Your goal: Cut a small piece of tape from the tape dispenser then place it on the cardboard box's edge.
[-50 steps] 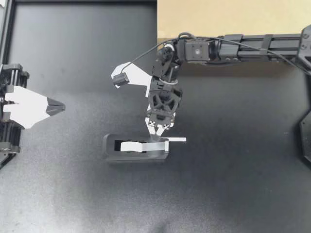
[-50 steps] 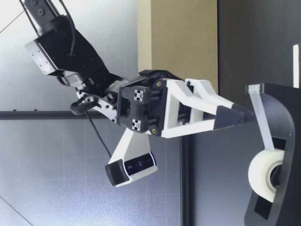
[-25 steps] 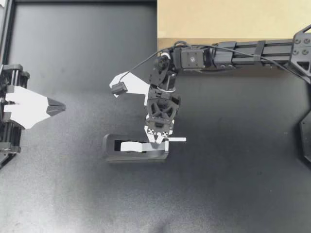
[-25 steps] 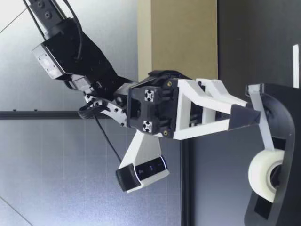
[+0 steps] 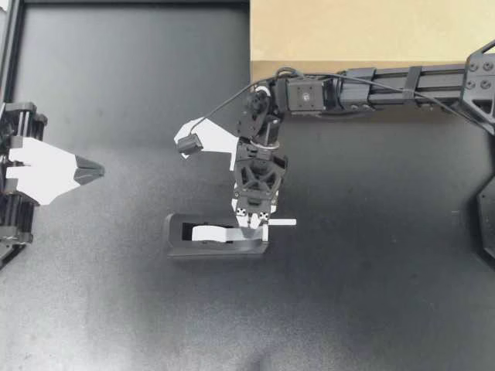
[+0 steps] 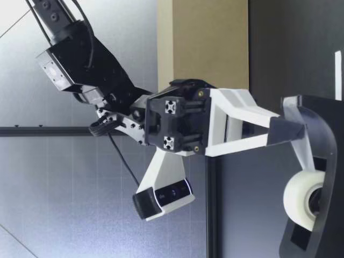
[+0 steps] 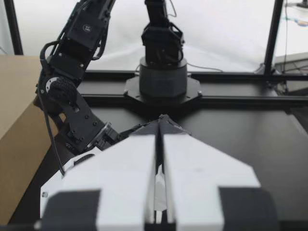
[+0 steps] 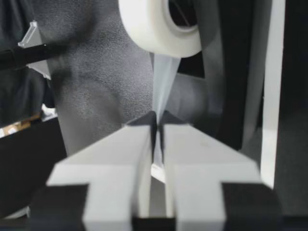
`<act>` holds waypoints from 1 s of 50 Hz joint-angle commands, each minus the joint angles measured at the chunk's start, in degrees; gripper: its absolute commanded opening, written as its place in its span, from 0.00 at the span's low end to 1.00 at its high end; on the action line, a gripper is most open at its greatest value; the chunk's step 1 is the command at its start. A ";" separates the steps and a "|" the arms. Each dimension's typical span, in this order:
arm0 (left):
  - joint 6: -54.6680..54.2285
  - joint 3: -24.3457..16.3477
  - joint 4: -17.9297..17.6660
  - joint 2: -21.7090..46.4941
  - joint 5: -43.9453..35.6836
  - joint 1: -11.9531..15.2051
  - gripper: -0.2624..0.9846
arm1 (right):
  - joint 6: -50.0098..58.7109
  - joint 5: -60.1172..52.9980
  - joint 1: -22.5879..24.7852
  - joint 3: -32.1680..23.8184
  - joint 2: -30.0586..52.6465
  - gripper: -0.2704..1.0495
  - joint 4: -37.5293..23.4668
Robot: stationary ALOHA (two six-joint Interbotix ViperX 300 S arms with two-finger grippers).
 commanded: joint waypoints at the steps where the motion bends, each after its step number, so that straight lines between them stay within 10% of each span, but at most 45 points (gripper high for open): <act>1: 0.00 -0.70 -0.09 0.26 -0.53 0.09 0.11 | -0.09 0.35 0.18 -1.23 -2.90 0.18 0.18; 50: 0.00 -0.35 -0.09 0.35 -0.53 0.09 0.11 | -0.26 -2.55 -0.88 9.76 -12.48 0.14 0.35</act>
